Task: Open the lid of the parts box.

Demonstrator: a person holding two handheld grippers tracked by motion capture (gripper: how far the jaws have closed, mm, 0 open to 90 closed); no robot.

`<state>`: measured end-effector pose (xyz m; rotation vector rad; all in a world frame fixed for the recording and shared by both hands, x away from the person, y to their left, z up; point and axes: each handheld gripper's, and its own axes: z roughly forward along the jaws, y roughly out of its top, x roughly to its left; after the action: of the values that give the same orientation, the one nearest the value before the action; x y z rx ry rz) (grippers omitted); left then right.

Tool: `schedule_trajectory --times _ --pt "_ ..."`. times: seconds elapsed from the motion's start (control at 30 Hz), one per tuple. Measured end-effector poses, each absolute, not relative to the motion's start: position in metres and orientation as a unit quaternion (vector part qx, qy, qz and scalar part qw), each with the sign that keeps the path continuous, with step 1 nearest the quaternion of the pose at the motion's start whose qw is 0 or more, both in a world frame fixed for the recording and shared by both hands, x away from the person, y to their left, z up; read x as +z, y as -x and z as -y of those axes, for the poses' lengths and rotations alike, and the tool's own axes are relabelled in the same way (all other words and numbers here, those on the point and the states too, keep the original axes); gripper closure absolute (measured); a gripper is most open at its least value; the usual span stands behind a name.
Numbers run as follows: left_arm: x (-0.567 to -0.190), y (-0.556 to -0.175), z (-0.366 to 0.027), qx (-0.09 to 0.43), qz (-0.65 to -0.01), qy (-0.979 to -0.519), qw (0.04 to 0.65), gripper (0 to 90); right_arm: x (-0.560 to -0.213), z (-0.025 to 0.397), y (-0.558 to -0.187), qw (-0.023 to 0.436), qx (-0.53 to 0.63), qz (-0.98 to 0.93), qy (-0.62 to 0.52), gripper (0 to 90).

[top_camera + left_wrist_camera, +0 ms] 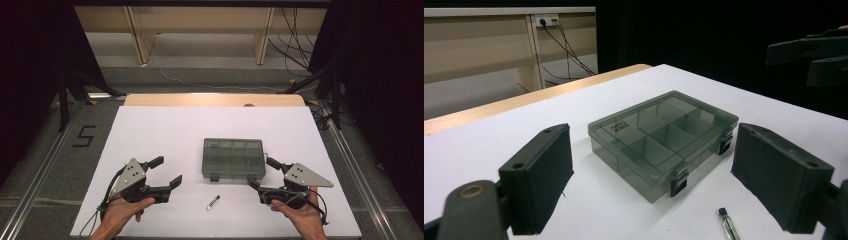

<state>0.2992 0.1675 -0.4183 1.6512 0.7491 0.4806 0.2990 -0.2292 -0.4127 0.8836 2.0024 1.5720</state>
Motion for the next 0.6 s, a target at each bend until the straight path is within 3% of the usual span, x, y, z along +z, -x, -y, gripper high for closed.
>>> schedule_trajectory --times 0.6 --pt "-0.4189 -0.3019 -0.1661 0.213 -0.321 -0.717 0.581 16.4 -0.4129 0.2339 -0.3033 0.226 0.575 -0.718 -0.321 15.7"
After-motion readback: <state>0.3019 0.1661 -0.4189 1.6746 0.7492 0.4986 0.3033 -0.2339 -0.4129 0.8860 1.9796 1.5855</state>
